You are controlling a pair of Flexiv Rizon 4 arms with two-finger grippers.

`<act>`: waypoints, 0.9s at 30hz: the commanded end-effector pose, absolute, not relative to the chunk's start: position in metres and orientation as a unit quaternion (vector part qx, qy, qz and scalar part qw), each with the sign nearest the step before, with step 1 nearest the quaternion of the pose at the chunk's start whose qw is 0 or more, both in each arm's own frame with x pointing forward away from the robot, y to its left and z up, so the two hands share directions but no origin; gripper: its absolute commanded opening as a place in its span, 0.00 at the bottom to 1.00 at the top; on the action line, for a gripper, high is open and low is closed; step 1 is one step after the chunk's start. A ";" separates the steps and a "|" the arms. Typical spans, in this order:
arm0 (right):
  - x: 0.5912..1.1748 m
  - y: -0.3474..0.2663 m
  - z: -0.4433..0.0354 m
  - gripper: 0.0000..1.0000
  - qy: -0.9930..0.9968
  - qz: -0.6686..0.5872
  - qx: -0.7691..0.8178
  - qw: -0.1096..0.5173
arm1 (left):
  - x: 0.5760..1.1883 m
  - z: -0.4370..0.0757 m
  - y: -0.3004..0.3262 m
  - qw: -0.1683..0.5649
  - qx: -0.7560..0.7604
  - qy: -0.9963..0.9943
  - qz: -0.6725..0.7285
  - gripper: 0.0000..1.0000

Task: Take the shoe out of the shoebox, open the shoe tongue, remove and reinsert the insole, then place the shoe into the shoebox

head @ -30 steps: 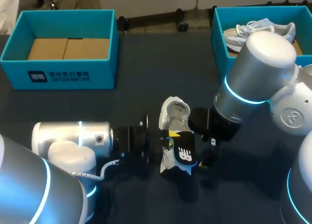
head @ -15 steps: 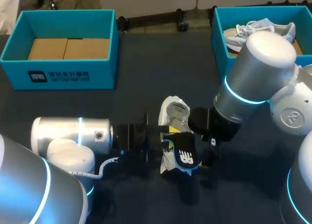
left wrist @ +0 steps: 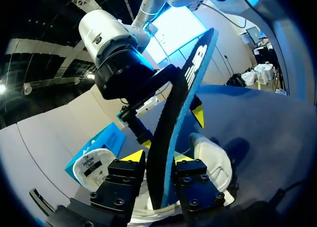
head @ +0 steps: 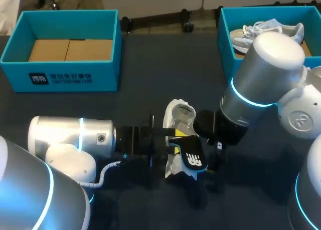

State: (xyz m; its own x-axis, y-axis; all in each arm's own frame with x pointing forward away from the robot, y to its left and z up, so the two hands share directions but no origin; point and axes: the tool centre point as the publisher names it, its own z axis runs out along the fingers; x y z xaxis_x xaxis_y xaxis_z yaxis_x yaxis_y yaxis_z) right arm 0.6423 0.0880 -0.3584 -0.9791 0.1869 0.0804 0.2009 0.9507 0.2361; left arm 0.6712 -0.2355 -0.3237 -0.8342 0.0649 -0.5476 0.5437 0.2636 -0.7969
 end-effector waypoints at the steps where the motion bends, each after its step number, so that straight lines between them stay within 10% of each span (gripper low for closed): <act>1: 0.642 0.089 -0.360 1.00 -0.987 -0.122 -0.098 0.028 | 0.666 -0.312 -0.244 0.206 0.196 0.788 -0.546 0.30; 13: 0.642 0.089 -0.360 1.00 -0.987 -0.122 -0.098 0.028 | 0.664 -0.311 -0.257 0.193 0.202 0.817 -0.504 0.20; 16: 0.642 0.089 -0.360 1.00 -0.987 -0.122 -0.098 0.028 | 0.666 -0.314 -0.257 0.190 0.205 0.819 -0.501 0.00; 27: 0.642 0.089 -0.360 1.00 -0.987 -0.122 -0.098 0.028 | 0.677 -0.331 -0.246 0.189 0.232 0.812 -0.501 0.00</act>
State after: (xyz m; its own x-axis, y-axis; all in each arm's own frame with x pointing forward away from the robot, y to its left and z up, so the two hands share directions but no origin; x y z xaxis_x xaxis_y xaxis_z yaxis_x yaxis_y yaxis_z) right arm 0.6423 0.0880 -0.3584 -0.9791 0.1869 0.0804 0.2009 0.9507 0.2361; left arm 0.6720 -0.2475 -0.3280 -0.8222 0.1812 -0.5397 0.5633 0.3962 -0.7251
